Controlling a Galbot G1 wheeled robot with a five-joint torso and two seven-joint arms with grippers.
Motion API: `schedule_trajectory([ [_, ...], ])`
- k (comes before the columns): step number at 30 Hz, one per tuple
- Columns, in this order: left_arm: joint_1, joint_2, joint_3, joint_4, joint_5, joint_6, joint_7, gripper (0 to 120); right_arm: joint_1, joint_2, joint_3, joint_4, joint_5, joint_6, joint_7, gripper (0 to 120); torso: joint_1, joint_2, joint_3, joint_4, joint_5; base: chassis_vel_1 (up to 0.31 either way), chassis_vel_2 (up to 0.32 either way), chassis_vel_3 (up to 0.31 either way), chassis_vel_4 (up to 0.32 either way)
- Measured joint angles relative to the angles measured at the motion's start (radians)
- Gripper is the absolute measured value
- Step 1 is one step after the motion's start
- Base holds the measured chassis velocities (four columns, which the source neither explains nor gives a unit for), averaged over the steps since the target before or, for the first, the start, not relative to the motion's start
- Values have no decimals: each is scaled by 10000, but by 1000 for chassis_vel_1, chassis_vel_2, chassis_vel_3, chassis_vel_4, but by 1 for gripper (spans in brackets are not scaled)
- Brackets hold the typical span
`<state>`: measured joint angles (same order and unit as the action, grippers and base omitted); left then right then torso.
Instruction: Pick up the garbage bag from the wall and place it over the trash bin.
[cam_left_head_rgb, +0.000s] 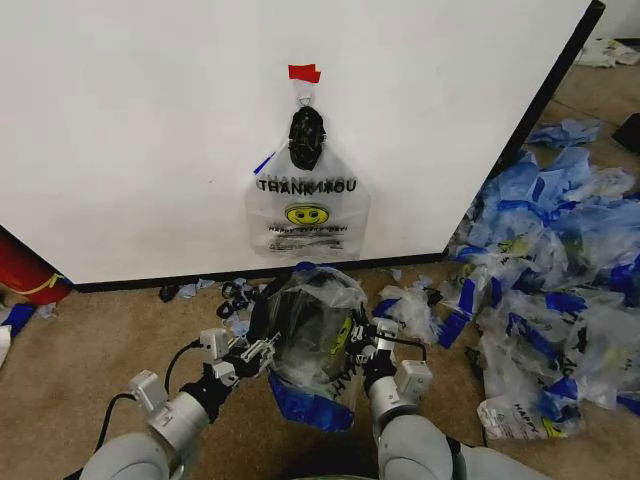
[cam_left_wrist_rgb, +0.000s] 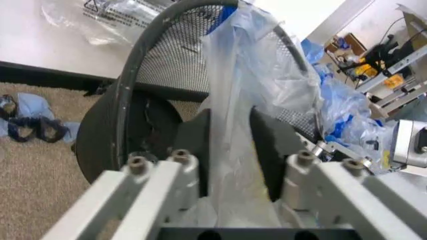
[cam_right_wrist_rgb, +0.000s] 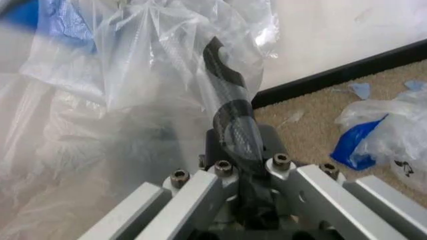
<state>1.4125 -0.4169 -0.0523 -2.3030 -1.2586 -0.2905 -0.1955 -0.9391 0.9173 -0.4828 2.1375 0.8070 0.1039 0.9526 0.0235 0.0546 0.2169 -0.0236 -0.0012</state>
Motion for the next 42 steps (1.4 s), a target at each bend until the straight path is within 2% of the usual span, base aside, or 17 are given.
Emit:
schedule_trajectory([
  [1,0,10,10,0,-17,0,-3,18,3,27,-11,-9,-8,0,0,0,0,0,0,0,0,0,0,0,0],
  [3,1,20,40,1,-26,0,-5,15,7,71,-35,-15,-23,0,0,0,0,0,0,0,0,0,0,0,0],
  [21,-10,-64,103,129,-13,-1,4,14,26,173,-116,-80,-140,-2,0,0,0,0,0,0,0,0,0,0,0],
  [27,87,-66,86,124,11,0,7,0,-37,162,-104,-79,-208,-2,1,0,0,0,0,0,0,0,0,0,0],
  [42,293,-193,-178,-65,109,-35,-15,0,-295,47,20,55,-324,69,-74,0,0,0,0,0,1,0,0,0,0],
])
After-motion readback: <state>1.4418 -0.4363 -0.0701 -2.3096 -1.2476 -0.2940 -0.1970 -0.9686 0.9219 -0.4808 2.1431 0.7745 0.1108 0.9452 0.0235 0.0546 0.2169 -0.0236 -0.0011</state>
